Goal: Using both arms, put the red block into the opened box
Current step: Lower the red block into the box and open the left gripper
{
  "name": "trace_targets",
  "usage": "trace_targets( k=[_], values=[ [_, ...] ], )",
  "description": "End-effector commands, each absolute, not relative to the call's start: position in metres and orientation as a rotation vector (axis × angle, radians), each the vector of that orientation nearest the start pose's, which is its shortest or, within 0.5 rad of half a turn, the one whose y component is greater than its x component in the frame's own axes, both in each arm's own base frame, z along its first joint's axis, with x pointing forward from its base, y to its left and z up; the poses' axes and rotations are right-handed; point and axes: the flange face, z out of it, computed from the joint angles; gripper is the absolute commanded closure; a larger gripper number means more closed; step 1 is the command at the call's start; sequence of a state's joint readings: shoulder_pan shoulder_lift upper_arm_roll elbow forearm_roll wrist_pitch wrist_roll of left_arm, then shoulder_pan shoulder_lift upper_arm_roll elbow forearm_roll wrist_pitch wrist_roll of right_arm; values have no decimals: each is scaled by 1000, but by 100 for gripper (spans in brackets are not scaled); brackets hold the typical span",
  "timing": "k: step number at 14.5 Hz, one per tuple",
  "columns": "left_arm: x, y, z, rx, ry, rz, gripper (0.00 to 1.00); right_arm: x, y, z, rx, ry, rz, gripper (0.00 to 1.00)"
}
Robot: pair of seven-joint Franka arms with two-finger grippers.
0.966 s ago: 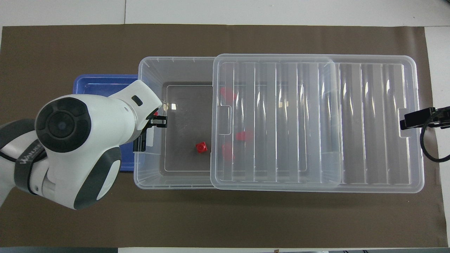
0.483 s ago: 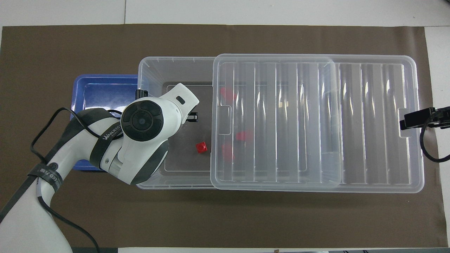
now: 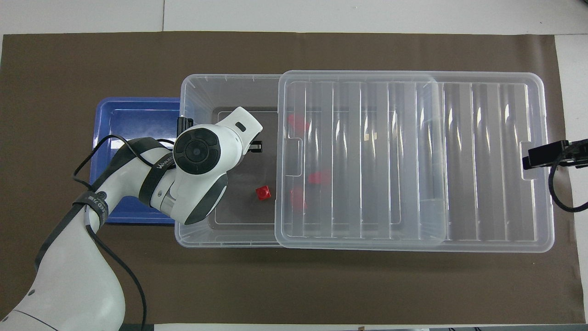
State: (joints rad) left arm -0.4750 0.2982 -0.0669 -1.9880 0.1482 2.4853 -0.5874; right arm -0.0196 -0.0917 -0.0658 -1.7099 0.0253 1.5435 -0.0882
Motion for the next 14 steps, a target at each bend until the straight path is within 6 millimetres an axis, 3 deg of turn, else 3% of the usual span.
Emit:
trace_targets(
  k=[1, 6, 7, 9, 10, 11, 12, 14],
  values=[
    [552, -312, 323, -3161, 52, -395, 100, 516, -45, 605, -3109, 5, 90, 0],
    [552, -308, 316, -3162, 52, -391, 100, 516, -45, 604, -3107, -71, 91, 0],
    [552, -308, 316, -3163, 49, -391, 94, 516, -45, 604, -3106, -90, 90, 0],
    [550, -311, 316, -3164, 61, -393, 8, 516, -46, 602, -3111, -96, 96, 10],
    [550, -312, 316, -3162, 70, -391, 0, 516, -47, 602, -3111, -93, 98, 16],
    [550, -313, 317, -3163, 73, -396, 0, 516, -48, 602, -3111, -91, 98, 19],
    [549, -314, 317, -3163, 73, -396, 0, 515, -50, 602, -3111, -89, 98, 30],
    [550, -313, 333, -3166, 63, -419, 0, 515, -53, 601, -3112, -112, 94, 95]
  ],
)
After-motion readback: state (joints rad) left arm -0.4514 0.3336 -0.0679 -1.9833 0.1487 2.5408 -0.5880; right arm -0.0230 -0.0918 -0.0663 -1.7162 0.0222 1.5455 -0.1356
